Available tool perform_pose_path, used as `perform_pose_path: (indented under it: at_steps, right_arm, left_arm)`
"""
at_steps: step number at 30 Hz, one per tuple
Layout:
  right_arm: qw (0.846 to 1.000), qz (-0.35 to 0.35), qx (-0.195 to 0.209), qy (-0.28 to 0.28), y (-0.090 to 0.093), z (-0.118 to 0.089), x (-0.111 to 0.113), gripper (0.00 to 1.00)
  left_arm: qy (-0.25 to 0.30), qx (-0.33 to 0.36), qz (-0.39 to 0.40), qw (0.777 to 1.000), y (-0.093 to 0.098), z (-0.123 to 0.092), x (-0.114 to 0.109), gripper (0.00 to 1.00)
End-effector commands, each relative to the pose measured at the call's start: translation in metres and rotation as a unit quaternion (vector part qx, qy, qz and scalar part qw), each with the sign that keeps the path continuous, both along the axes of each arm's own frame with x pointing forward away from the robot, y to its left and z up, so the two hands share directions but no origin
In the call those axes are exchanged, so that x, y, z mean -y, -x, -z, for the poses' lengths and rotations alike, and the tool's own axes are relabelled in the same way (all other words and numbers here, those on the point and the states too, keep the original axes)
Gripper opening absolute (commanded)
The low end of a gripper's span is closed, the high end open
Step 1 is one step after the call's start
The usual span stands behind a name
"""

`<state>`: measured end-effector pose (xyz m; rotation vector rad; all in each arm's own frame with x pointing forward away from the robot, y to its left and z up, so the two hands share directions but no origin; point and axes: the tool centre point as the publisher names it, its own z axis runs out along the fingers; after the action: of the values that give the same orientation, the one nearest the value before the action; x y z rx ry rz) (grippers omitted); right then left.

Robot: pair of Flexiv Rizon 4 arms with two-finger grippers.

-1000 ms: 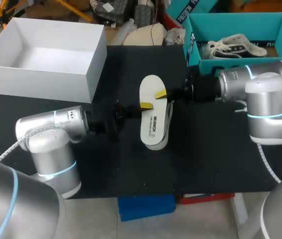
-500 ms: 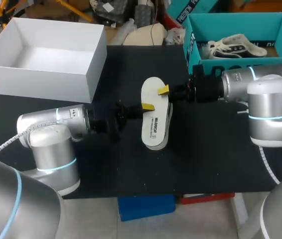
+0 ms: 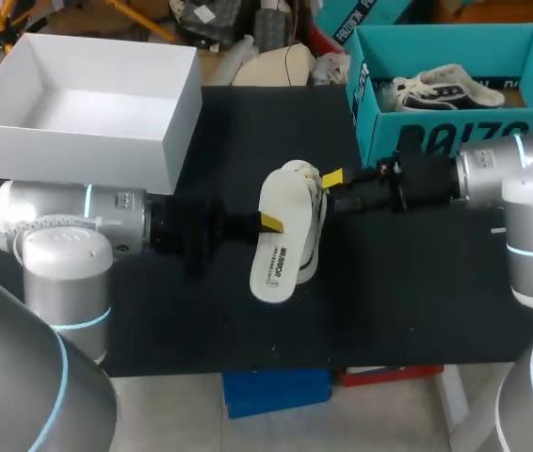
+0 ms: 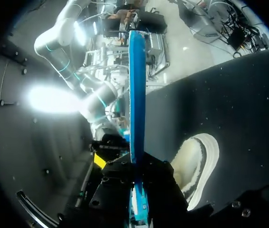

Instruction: Take the shoe out of the shoebox, open the shoe tongue, remove and reinsert the insole, then place the shoe into the shoebox

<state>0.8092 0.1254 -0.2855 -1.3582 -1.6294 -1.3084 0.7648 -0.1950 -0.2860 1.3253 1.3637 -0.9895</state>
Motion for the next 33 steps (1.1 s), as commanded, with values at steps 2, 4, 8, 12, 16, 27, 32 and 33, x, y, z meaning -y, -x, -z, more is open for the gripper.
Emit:
perform_pose_path:
  at_steps: [2,4,8,12,16,27,32,33]
  right_arm:
    - [0.997,0.067,0.013,0.032,0.038,-0.013,0.026,1.00]
    - [0.996,0.080,0.016,0.033,0.045,-0.018,0.030,1.00]
    - [0.996,0.080,0.016,0.033,0.045,-0.018,0.030,1.00]
    - [0.996,0.080,0.016,0.033,0.045,-0.018,0.030,1.00]
    - [0.996,0.080,0.016,0.033,0.045,-0.018,0.030,1.00]
    - [0.994,0.043,-0.007,0.100,0.054,-0.020,0.047,1.00]
    - [0.990,0.053,-0.023,0.132,0.074,-0.026,0.066,1.00]
    - [0.989,0.057,-0.025,0.134,0.078,-0.027,0.069,1.00]
  left_arm:
    - [-0.118,-0.017,0.016,0.993,0.023,-0.007,-0.023,0.00]
    - [-0.126,-0.018,0.026,0.992,0.030,-0.006,-0.026,0.00]
    - [-0.130,-0.017,0.028,0.991,0.032,-0.005,-0.027,0.00]
    - [-0.130,-0.017,0.028,0.991,0.032,-0.005,-0.027,0.00]
    - [-0.130,-0.017,0.028,0.991,0.032,-0.005,-0.027,0.00]
    - [-0.200,-0.086,0.068,0.974,0.050,-0.004,-0.045,0.00]
    - [-0.221,-0.092,0.093,0.966,0.058,-0.005,-0.042,0.00]
    - [-0.226,-0.097,0.096,0.964,0.060,-0.005,-0.040,0.00]
